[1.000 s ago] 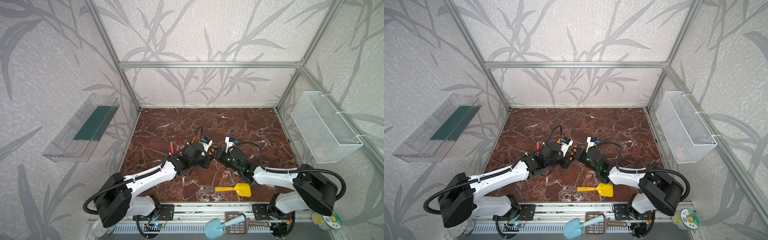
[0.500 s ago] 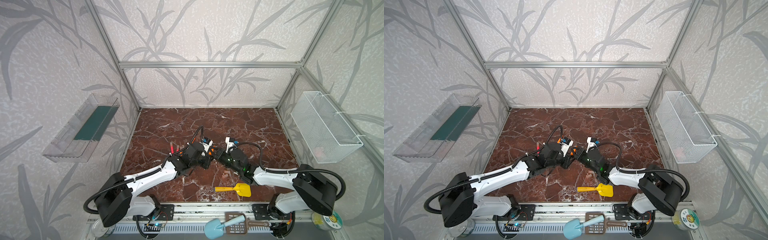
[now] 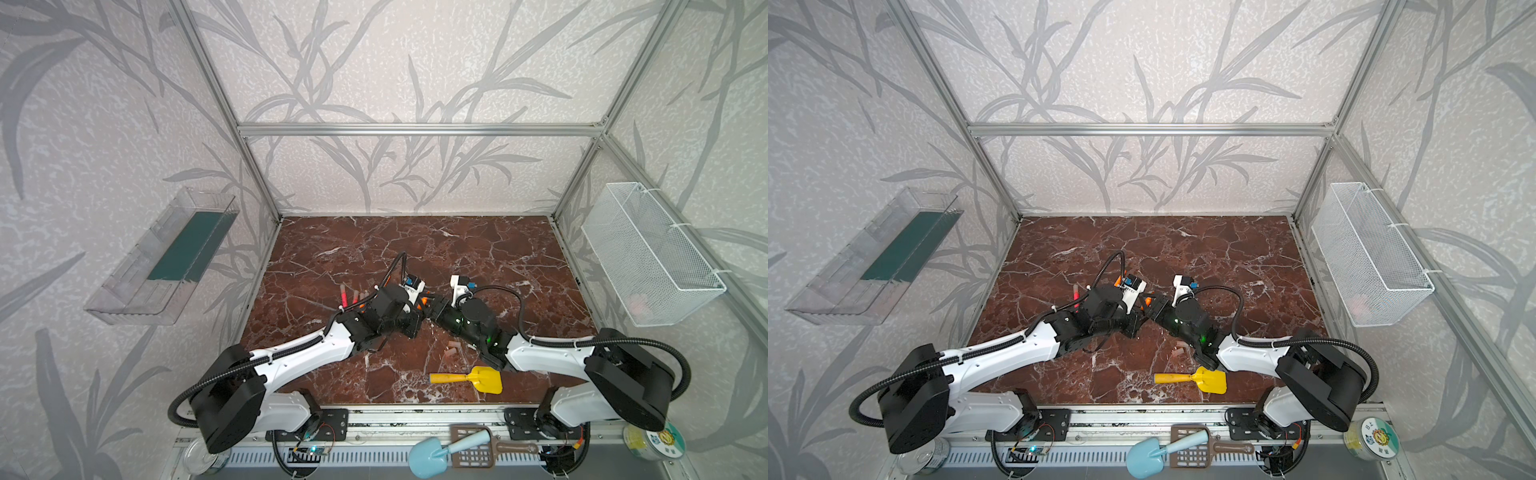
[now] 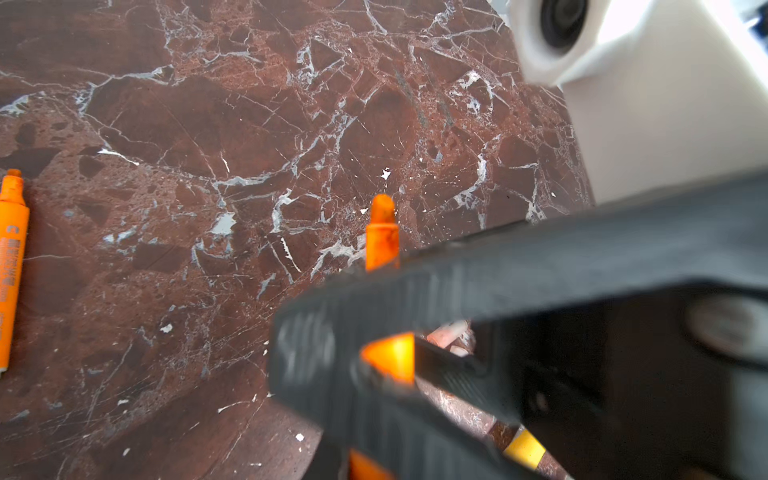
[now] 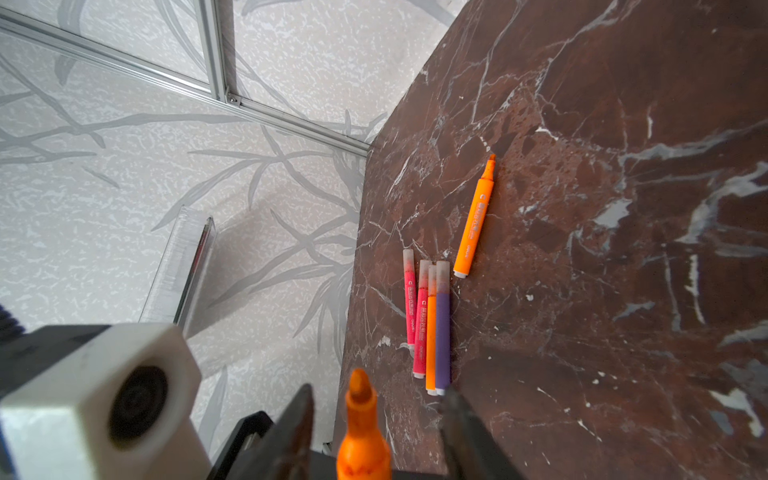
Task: Insert the pens into the pen caps
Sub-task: 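Hold the orange marker upright with left while the right gripper draws back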
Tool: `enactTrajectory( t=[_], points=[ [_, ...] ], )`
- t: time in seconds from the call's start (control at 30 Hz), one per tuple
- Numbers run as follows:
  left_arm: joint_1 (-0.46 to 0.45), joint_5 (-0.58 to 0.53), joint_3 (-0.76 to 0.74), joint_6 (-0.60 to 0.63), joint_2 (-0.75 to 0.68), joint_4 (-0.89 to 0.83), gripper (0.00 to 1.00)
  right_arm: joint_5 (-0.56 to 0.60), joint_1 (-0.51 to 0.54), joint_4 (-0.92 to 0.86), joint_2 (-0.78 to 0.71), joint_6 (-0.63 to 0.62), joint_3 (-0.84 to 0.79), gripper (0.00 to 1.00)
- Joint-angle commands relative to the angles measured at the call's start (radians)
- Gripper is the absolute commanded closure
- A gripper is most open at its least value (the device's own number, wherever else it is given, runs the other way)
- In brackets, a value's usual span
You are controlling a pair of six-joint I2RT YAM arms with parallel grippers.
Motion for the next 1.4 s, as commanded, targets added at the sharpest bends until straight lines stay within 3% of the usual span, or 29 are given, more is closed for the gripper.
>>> enactTrajectory(
  t=[0.0,0.1,0.2,0.47,0.7,0.87,1.23,1.37],
  points=[
    [0.006,-0.068,-0.007,-0.024,-0.026,0.005,1.0,0.061,0.006,-0.136,-0.082,-0.068,-0.013,0.21],
    [0.031,-0.108,-0.013,-0.053,-0.025,-0.01,1.0,0.097,0.003,-0.432,-0.193,-0.153,0.038,0.11],
    [0.051,-0.185,-0.026,-0.08,-0.035,-0.023,1.0,0.149,0.003,-0.676,-0.293,-0.248,0.067,0.1],
    [0.071,-0.282,-0.081,-0.113,-0.091,-0.001,1.0,0.298,0.002,-0.96,-0.382,-0.35,0.045,0.22],
    [0.072,-0.264,-0.094,-0.12,-0.108,0.017,1.0,0.249,0.004,-1.036,-0.252,-0.371,0.094,0.37],
    [0.071,-0.267,-0.098,-0.121,-0.119,0.015,1.0,0.236,0.004,-1.029,-0.181,-0.367,0.108,0.42],
    [0.071,-0.27,-0.098,-0.115,-0.115,0.023,1.0,0.188,0.016,-0.988,-0.087,-0.363,0.122,0.47],
    [0.071,-0.268,-0.092,-0.113,-0.106,0.018,1.0,0.23,0.051,-1.027,-0.074,-0.363,0.142,0.47]
  ],
)
